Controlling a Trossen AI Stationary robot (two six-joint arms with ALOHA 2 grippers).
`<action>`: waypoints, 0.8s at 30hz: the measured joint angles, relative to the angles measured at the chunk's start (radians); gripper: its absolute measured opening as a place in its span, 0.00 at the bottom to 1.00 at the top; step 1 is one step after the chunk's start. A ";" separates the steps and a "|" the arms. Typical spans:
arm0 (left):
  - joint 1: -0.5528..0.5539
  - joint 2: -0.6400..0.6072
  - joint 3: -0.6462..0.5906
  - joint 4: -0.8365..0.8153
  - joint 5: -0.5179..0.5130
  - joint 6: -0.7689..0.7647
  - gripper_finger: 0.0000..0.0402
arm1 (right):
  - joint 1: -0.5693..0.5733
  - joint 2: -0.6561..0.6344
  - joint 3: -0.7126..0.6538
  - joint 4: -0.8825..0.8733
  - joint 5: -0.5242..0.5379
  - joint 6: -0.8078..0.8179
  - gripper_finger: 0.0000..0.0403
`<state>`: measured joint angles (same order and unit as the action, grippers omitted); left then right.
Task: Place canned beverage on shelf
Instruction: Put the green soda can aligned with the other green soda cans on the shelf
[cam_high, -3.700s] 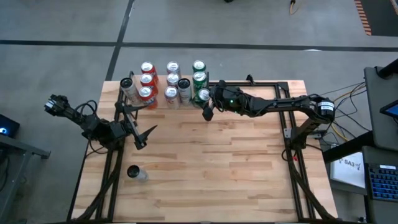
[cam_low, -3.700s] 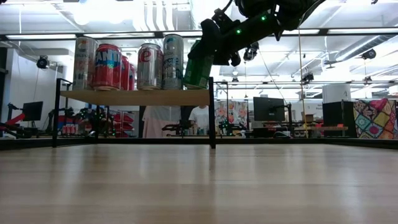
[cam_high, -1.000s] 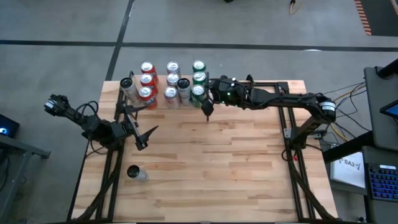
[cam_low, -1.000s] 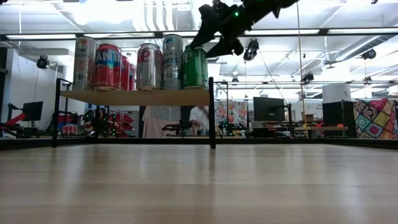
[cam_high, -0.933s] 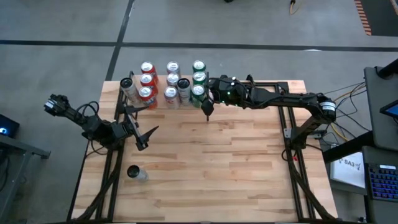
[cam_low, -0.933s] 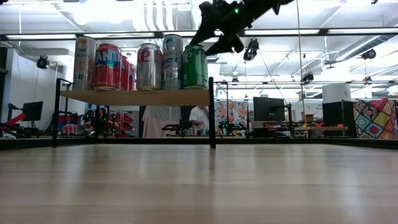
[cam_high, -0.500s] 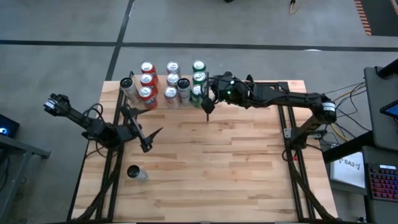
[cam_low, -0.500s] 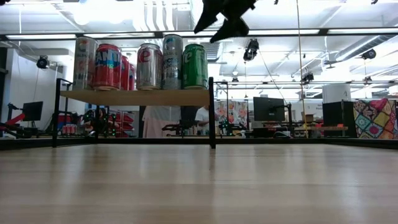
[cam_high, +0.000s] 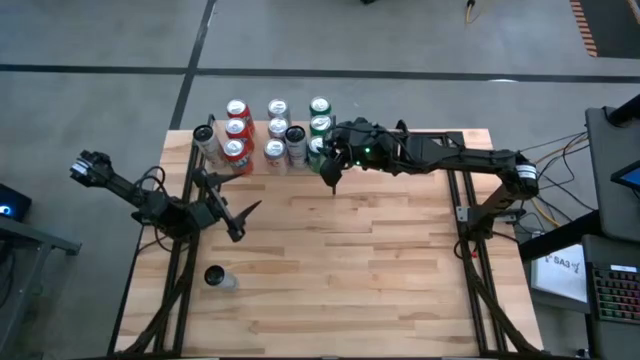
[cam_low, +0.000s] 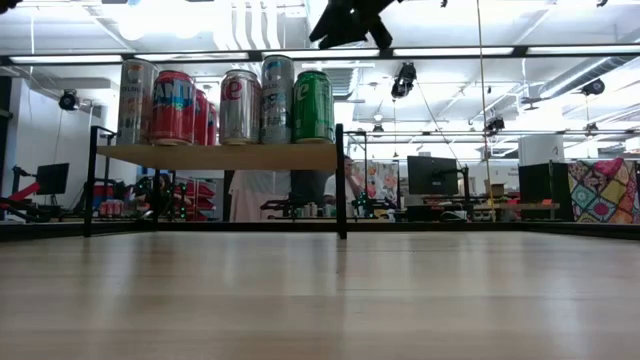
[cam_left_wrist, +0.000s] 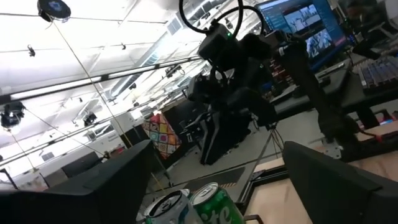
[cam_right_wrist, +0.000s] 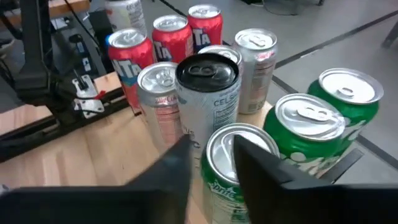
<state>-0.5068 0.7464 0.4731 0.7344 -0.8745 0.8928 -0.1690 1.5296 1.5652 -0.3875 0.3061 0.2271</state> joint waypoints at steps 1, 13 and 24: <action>0.001 -0.001 -0.002 0.000 0.000 0.009 0.83 | 0.001 0.007 0.004 -0.002 0.000 -0.001 0.22; 0.032 -0.005 -0.002 0.012 0.000 0.063 0.08 | -0.008 0.019 0.020 -0.048 0.000 0.043 0.02; 0.102 -0.013 0.002 0.023 0.054 0.068 0.09 | -0.001 0.049 0.013 -0.093 0.027 0.069 0.02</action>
<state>-0.4048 0.7330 0.4747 0.7576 -0.8204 0.9604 -0.1699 1.5784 1.5784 -0.4806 0.3328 0.2958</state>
